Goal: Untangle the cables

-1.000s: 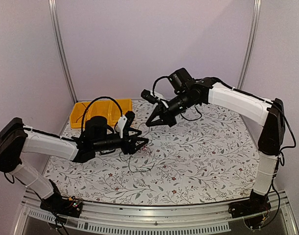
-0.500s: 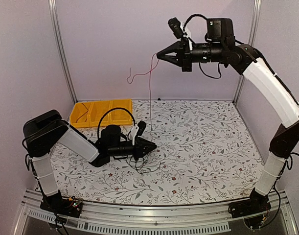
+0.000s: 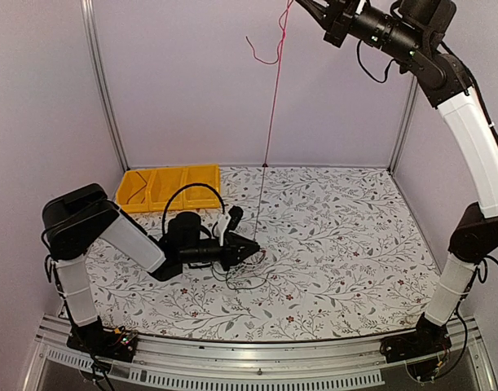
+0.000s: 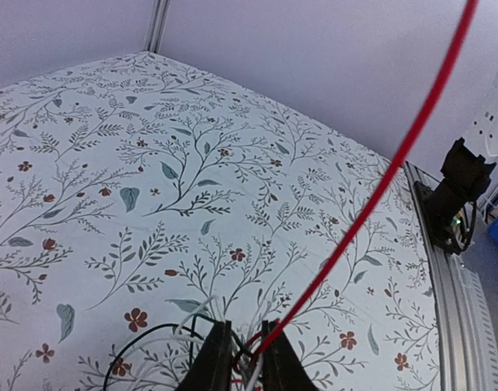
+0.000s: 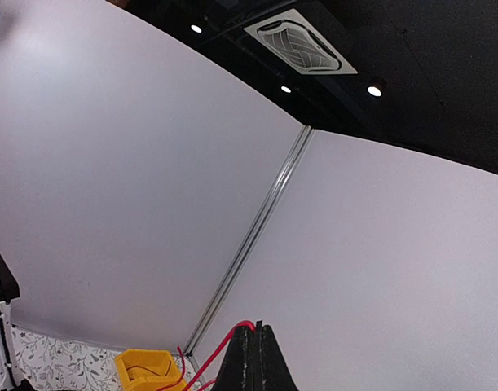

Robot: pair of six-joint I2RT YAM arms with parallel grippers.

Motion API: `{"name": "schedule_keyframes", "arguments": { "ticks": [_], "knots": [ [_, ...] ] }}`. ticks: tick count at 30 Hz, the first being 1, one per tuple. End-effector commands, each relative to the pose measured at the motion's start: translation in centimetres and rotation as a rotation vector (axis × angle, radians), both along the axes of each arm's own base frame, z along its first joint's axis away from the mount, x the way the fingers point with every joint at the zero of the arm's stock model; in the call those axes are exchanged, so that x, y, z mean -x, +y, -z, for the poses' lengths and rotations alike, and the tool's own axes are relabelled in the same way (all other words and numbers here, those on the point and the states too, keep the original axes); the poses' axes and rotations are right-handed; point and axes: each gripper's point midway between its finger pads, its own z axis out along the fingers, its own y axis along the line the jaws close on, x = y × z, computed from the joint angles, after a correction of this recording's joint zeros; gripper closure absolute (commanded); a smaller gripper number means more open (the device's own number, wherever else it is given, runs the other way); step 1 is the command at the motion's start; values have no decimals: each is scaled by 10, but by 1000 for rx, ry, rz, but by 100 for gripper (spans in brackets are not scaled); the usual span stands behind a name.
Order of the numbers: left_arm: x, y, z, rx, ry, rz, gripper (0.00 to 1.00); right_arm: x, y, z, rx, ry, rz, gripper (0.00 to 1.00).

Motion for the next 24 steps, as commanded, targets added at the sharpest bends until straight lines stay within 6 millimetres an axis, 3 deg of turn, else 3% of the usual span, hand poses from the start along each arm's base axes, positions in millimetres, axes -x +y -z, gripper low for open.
{"name": "schedule_keyframes", "arguments": {
  "ticks": [1, 5, 8, 10, 13, 16, 17, 19, 21, 24],
  "knots": [
    [9, 18, 60, -161, 106, -20, 81, 26, -47, -75, -222, -215, 122, 100],
    [9, 23, 67, -198, 110, -34, 79, 41, -71, -102, -292, -332, 206, 100],
    [10, 25, 69, -219, 108, -30, 79, 41, -83, -108, -289, -389, 300, 100],
    [10, 26, 68, -228, 105, -29, 81, 35, -84, -103, -254, -388, 341, 100],
    [11, 27, 60, -225, 96, -20, 90, 9, -83, -79, -187, -307, 393, 100],
    [13, 31, 48, -228, 77, -25, 98, -36, -96, -34, -97, -180, 480, 100],
    [13, 33, 42, -227, 68, -35, 99, -50, -112, -19, -75, -133, 513, 100],
    [12, 40, 30, -223, 42, -65, 100, -84, -143, 28, -23, 18, 570, 100],
    [11, 46, 16, -219, 17, -91, 100, -119, -174, 102, 59, 185, 650, 100],
    [10, 52, -1, -220, -16, -117, 100, -118, -197, 193, 182, 327, 688, 100]
  ]
}}
